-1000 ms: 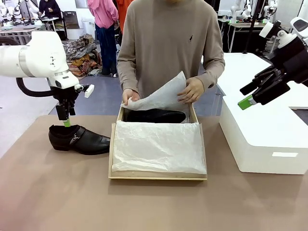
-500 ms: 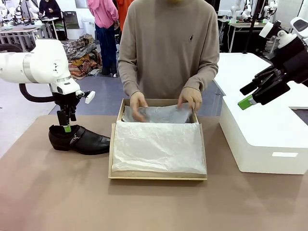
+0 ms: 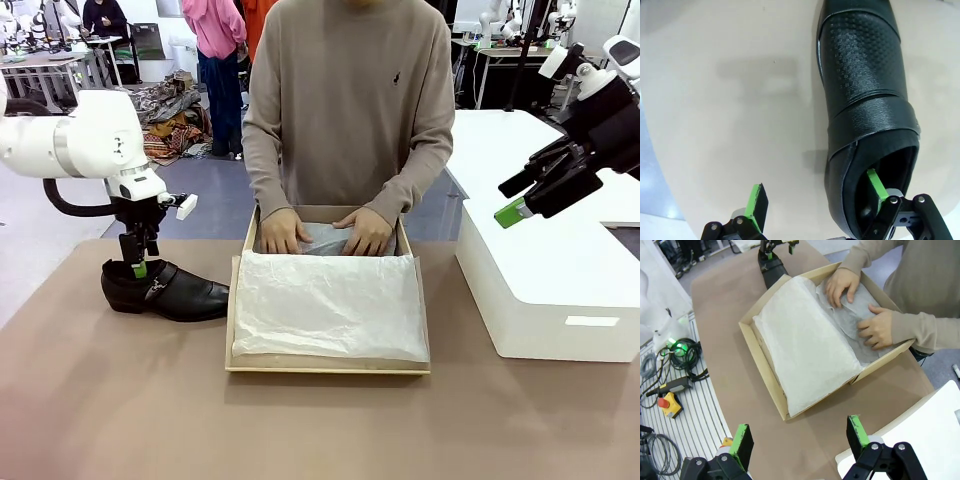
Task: Pack the shoes into the box.
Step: Place the other shoe of the Shoes into the Shoes Box.
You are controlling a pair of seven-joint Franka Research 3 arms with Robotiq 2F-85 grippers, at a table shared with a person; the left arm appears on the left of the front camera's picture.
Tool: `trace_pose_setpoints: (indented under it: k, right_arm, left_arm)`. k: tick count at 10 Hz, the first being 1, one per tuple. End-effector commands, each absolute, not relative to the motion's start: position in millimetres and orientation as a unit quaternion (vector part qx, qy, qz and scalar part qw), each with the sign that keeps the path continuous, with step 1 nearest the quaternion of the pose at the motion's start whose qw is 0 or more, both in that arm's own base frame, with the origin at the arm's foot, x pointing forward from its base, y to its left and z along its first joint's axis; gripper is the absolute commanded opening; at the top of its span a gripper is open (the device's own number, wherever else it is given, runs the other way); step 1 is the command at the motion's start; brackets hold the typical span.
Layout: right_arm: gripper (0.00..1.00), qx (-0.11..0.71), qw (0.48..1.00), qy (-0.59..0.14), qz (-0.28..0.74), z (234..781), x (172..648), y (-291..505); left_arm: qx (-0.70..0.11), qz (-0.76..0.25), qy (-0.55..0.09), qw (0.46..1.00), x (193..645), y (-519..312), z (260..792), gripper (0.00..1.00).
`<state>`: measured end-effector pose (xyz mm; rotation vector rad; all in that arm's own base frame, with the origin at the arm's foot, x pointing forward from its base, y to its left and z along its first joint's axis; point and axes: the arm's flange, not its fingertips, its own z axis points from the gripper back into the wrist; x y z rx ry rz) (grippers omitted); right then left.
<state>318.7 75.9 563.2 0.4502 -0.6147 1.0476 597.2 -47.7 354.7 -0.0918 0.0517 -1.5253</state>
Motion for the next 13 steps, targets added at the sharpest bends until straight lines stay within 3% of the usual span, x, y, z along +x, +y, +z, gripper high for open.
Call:
trace_pose_setpoints:
  k: [1,11,12,13]
  right_arm:
    - [1.00,0.221,0.790,-0.293,0.491,564,320,77]
    - [1.00,0.221,0.790,-0.293,0.491,564,320,77]
    - [1.00,0.221,0.790,-0.293,0.491,564,320,77]
    - [1.00,0.221,0.790,-0.293,0.491,564,320,77]
  left_arm:
    - [-0.046,-0.701,0.030,0.711,605,-44,352,1.00]
    - [-0.070,-0.703,0.058,0.706,611,-45,335,0.98]
    - [-0.070,-0.702,0.060,0.706,612,-45,335,0.86]
    - [-0.071,-0.702,0.062,0.705,613,-45,335,0.67]
